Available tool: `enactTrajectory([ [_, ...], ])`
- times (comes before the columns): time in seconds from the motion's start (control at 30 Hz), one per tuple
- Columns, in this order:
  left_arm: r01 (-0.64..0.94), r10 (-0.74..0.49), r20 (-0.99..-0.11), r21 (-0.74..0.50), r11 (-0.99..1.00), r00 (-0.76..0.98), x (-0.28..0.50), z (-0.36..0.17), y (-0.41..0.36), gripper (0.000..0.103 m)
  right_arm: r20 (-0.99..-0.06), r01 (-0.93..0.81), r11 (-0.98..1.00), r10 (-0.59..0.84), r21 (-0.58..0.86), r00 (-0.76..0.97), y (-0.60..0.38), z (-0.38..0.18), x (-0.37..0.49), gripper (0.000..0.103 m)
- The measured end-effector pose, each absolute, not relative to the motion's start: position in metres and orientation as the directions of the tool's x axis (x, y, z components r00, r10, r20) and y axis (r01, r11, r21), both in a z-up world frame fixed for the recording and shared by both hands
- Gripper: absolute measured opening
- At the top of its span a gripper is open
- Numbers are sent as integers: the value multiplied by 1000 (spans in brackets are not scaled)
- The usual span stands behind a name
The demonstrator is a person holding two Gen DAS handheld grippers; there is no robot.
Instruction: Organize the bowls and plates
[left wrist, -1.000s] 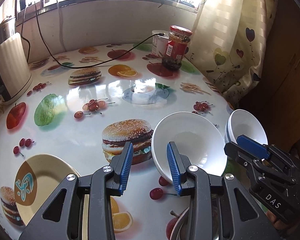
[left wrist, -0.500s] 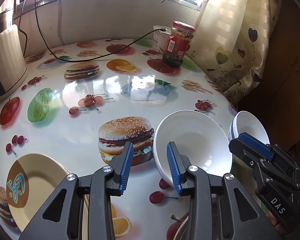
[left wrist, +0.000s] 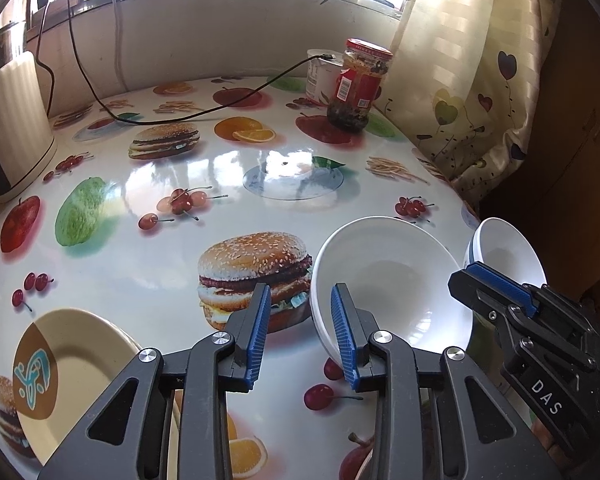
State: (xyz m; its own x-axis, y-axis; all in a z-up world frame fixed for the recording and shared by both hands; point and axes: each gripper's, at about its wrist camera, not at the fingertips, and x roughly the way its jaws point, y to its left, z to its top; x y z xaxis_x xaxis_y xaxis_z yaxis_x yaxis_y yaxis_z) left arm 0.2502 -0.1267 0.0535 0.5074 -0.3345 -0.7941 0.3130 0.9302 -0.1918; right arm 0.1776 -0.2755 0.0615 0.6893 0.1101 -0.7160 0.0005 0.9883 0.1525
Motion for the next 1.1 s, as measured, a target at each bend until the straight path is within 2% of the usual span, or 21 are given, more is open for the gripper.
enactTrajectory([
  [0.67,331,-332,-787,-173,928,519,249,54,-132,8,-719,4,990,101,143,687,-274,60,182,16],
  [1.1,319,-334,-786,-184,930,521,250,53,-128,7,-732,0,987,118,159,671,-272,53,183,15],
])
